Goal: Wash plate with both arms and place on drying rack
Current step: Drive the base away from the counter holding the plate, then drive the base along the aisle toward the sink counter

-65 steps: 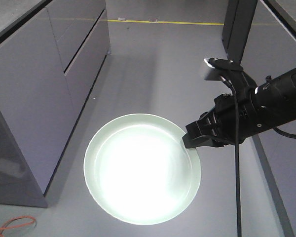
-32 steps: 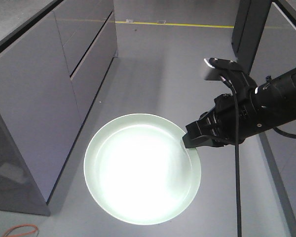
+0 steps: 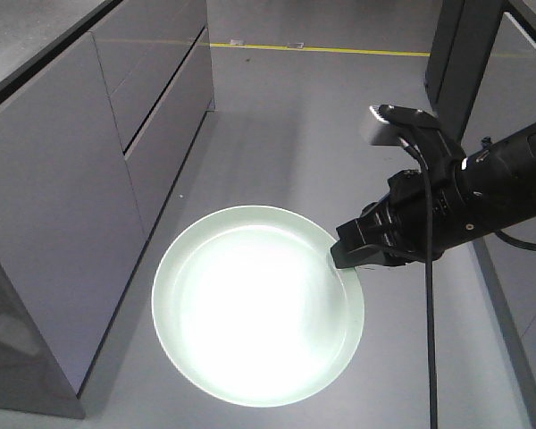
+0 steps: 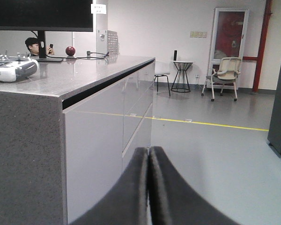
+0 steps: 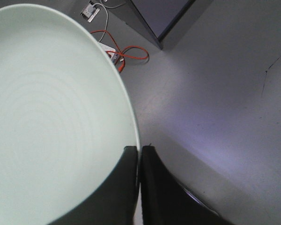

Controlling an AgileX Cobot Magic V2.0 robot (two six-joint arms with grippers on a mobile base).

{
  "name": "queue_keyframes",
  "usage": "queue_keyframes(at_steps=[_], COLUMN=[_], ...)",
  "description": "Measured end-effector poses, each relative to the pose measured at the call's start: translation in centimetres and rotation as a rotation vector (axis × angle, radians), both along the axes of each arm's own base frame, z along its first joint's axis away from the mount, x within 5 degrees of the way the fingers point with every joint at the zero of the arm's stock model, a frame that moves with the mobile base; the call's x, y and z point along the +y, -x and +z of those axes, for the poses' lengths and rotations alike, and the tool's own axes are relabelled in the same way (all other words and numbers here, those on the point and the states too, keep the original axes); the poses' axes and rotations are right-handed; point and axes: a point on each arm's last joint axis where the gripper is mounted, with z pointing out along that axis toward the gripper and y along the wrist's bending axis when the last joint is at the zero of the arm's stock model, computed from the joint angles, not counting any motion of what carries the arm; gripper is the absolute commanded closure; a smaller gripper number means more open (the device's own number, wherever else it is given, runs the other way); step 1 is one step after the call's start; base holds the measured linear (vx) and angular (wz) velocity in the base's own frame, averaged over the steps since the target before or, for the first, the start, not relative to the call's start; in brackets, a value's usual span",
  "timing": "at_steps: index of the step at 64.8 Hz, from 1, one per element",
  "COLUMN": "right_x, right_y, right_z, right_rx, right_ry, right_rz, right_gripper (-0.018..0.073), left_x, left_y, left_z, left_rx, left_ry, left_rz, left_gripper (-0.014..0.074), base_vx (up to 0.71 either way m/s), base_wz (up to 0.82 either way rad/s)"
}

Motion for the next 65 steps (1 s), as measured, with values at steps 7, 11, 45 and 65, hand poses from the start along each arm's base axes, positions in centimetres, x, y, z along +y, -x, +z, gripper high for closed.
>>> queue_keyframes(at_steps=[7,11,45,65], right_x=[0.0,0.0,0.0,0.0], right_y=[0.0,0.0,0.0,0.0], right_z=[0.0,0.0,0.0,0.0], right_rx=[0.0,0.0,0.0,0.0], right_ry=[0.0,0.0,0.0,0.0], right_rz=[0.0,0.0,0.0,0.0], right_gripper=[0.0561,0.0561,0.0561,0.0561], left_x=[0.0,0.0,0.0,0.0], left_y=[0.0,0.0,0.0,0.0], left_z=[0.0,0.0,0.0,0.0], left_rx=[0.0,0.0,0.0,0.0], left_ry=[0.0,0.0,0.0,0.0], left_rz=[0.0,0.0,0.0,0.0], left_gripper=[0.0603,0.0603,0.0603,0.0603], base_vx=[0.18,0.19,0.2,0.19], base_wz=[-0.01,0.0,-0.02,-0.03])
